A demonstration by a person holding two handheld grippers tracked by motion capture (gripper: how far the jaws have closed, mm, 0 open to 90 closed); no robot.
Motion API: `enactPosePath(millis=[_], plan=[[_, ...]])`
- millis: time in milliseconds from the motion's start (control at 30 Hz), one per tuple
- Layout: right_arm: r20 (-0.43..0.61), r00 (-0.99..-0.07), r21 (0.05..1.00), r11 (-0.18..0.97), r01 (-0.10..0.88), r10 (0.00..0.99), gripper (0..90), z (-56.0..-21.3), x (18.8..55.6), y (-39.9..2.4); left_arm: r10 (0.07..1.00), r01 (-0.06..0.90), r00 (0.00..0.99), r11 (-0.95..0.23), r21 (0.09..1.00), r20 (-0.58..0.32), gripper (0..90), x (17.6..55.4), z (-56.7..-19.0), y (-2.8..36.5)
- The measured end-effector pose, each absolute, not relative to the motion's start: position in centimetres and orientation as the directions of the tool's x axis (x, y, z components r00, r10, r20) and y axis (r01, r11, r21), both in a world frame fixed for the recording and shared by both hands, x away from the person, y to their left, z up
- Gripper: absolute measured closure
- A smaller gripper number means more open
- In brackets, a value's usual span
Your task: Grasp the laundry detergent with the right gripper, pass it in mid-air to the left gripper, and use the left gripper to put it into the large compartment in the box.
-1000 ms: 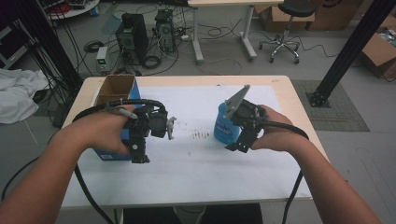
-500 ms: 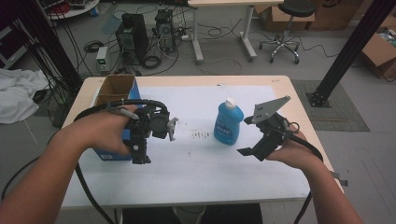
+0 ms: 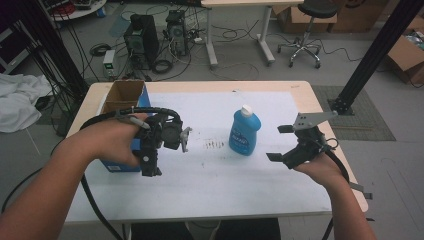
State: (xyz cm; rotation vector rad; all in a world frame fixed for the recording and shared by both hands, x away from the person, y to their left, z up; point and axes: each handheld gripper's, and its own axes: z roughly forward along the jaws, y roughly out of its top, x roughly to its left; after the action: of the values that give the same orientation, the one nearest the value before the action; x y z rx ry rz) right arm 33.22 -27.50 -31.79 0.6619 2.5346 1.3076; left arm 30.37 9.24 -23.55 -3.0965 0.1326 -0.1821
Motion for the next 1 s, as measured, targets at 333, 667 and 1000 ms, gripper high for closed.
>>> enactPosePath(millis=[333,667,1000], plan=[[0.033,-0.852,0.832,0.457,0.313,0.522,0.0,-34.7,35.2,-28.1,-0.085,-0.080,0.989,-0.996,-0.041,0.119,0.1,30.2,-23.4,9.5],[0.052,-0.853,0.846,0.431,0.313,0.519,0.0,-36.7,37.8,-26.2,-0.084,-0.080,0.989,-0.996,-0.034,0.123,0.1,30.2,-23.4,9.8],[0.068,-0.856,0.844,0.428,0.323,0.513,0.0,-38.1,39.4,-24.9,-0.085,-0.082,0.989,-0.996,-0.029,0.123,0.1,29.9,-23.6,10.1]])
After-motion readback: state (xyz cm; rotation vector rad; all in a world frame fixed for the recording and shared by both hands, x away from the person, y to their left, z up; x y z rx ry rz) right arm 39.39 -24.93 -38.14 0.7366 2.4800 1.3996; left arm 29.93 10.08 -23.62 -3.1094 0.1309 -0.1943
